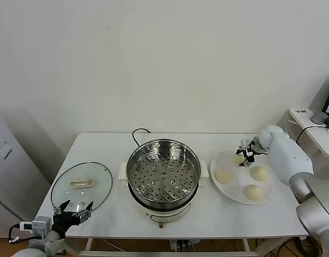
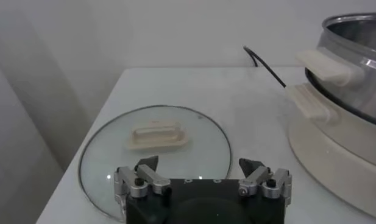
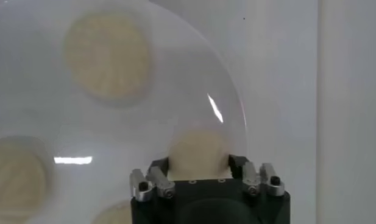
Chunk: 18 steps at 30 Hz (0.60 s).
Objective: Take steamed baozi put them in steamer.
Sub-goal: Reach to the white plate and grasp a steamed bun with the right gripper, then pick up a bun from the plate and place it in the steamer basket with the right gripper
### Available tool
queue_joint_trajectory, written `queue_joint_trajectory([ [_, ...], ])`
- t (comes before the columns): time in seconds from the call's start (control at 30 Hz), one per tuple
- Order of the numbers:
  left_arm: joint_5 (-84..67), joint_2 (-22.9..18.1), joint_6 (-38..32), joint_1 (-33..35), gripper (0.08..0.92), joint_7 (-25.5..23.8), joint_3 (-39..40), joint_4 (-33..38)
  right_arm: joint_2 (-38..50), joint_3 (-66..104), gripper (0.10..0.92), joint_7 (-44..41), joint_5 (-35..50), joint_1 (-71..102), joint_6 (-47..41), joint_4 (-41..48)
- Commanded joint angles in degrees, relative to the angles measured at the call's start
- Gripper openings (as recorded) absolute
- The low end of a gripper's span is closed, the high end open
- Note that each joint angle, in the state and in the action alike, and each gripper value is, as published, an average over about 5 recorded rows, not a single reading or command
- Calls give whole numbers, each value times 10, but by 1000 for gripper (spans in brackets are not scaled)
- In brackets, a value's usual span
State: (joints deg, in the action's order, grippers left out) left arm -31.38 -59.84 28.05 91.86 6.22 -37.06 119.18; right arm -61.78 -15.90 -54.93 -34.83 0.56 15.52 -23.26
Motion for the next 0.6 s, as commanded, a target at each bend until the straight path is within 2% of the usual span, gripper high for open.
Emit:
queue_joint_trajectory([
  [0.03,-1,0,0,0,823,0,-1,1,-5,11,500,-3,-5,-1,-3,7],
  [0.17,-1,-3,1,1,823,1,-2,4,5,4,495,-10,3,-1,0,-12],
  [0.3,0,-6,2,9,823,2,-6,11,34,-35,493,-24,46,-12,-3,-61],
  [0.47,1,-8,3,15,823,2,-8,16,113,-170,494,-52,198,-70,-21,-212],
  [0.6,2,-9,3,18,823,2,-8,22,136,-235,499,-77,269,-139,0,-291],
])
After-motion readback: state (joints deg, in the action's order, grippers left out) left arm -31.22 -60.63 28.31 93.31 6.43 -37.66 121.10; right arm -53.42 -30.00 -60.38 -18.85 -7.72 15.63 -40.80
